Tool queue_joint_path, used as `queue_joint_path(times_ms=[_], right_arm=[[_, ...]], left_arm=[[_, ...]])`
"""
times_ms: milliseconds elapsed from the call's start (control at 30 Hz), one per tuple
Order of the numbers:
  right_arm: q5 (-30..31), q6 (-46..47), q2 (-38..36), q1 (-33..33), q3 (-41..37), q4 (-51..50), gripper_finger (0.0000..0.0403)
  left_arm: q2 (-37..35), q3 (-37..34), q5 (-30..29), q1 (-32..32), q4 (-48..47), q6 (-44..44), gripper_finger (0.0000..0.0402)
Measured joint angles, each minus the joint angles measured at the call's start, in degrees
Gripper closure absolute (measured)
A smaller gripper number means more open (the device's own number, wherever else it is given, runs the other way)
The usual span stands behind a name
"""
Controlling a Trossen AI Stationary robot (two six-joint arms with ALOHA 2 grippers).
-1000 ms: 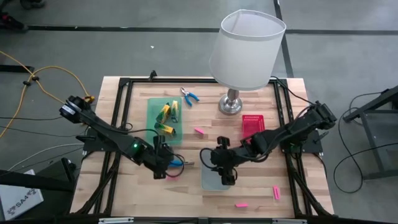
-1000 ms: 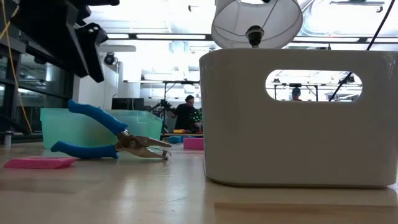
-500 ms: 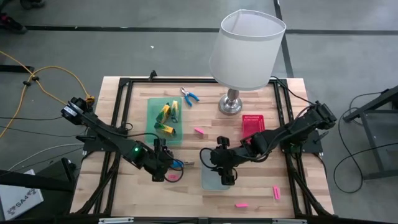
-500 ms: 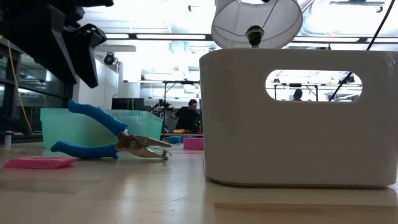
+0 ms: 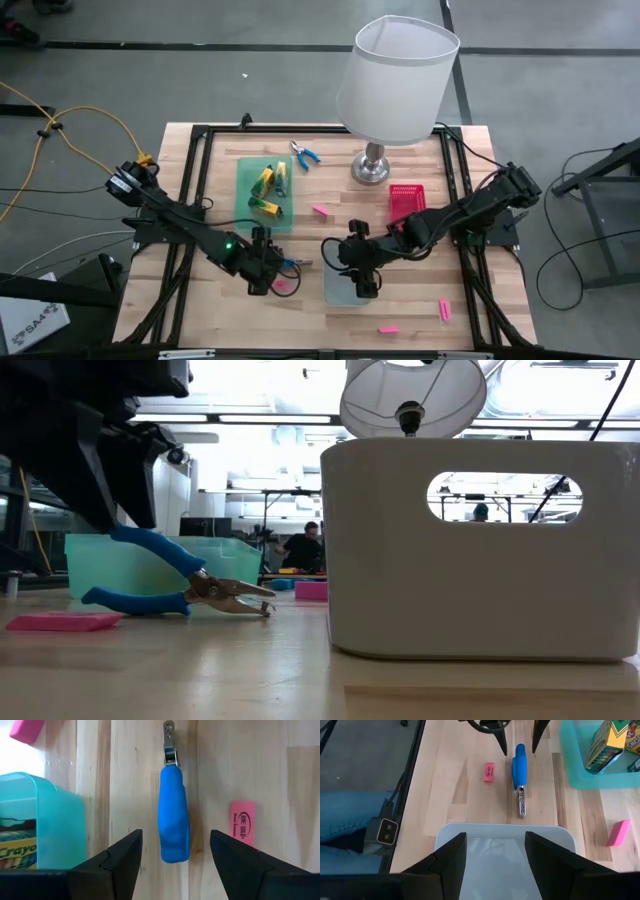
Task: Pick & Place School Supplies
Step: Put the blue puncher into the gray bin
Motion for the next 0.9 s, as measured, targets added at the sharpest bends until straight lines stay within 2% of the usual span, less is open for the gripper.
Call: queue_joint_path(times_ms=[900], right_arm=[[-0.7,-0.1,0.0,0.7,0.0,0.3,0.021]], left_arm=[[0.2,0.0,4.9,3.0,1.0,-0.4,0.0177]])
